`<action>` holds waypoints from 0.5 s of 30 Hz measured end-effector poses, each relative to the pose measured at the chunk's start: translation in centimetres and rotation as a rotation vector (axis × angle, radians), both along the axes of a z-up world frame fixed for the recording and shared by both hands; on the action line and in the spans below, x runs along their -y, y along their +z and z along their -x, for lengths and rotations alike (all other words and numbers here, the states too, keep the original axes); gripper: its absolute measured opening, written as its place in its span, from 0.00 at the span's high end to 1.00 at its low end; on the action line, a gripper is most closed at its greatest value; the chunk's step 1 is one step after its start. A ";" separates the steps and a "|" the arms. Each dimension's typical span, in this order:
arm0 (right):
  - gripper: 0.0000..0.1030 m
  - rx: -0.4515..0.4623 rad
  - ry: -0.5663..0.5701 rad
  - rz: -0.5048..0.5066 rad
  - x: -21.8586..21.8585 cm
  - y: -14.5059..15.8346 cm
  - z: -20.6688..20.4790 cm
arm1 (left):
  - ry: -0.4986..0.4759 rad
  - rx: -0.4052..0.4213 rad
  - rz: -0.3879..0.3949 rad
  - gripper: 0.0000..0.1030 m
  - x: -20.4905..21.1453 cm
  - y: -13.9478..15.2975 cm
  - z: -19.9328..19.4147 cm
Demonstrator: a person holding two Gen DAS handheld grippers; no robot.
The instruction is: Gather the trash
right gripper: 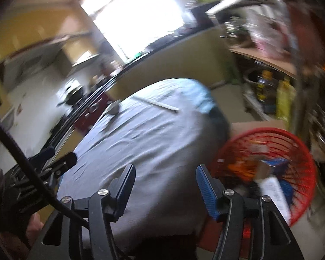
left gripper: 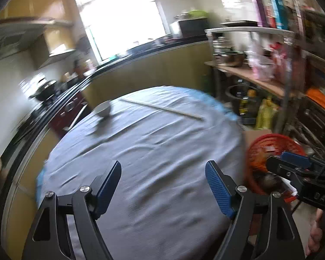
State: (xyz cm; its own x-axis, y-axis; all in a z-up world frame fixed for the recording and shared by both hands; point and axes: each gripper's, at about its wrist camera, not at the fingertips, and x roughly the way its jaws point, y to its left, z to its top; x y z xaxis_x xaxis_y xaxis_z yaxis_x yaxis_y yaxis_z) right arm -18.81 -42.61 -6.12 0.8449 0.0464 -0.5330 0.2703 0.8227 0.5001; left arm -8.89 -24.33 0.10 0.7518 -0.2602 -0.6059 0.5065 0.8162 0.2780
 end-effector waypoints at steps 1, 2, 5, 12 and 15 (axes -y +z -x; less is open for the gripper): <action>0.39 0.004 0.025 0.016 -1.3 0.4 -0.6 | 0.025 0.003 0.002 0.22 -1.1 0.0 -0.2; 0.39 0.007 0.048 0.032 -2.5 0.7 -1.2 | 0.049 0.007 0.004 0.22 -2.3 0.2 -0.5; 0.39 0.010 0.112 0.072 -6.4 1.9 -3.1 | 0.114 0.027 0.014 0.22 -5.7 0.7 -1.0; 0.39 -0.014 0.171 0.169 -13.2 3.9 -5.9 | 0.206 0.056 0.049 0.22 -11.5 1.8 -1.6; 0.39 -0.017 0.186 0.192 -15.0 4.5 -6.4 | 0.227 0.056 0.064 0.22 -13.2 2.0 -1.7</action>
State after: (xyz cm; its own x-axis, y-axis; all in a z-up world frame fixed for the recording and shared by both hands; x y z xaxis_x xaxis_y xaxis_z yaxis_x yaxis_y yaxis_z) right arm -12.38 -27.57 -1.57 0.8220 0.0967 -0.5613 0.1129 0.9382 0.3271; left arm -7.14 -11.12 2.10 0.8273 -0.1178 -0.5493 0.2937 0.9241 0.2443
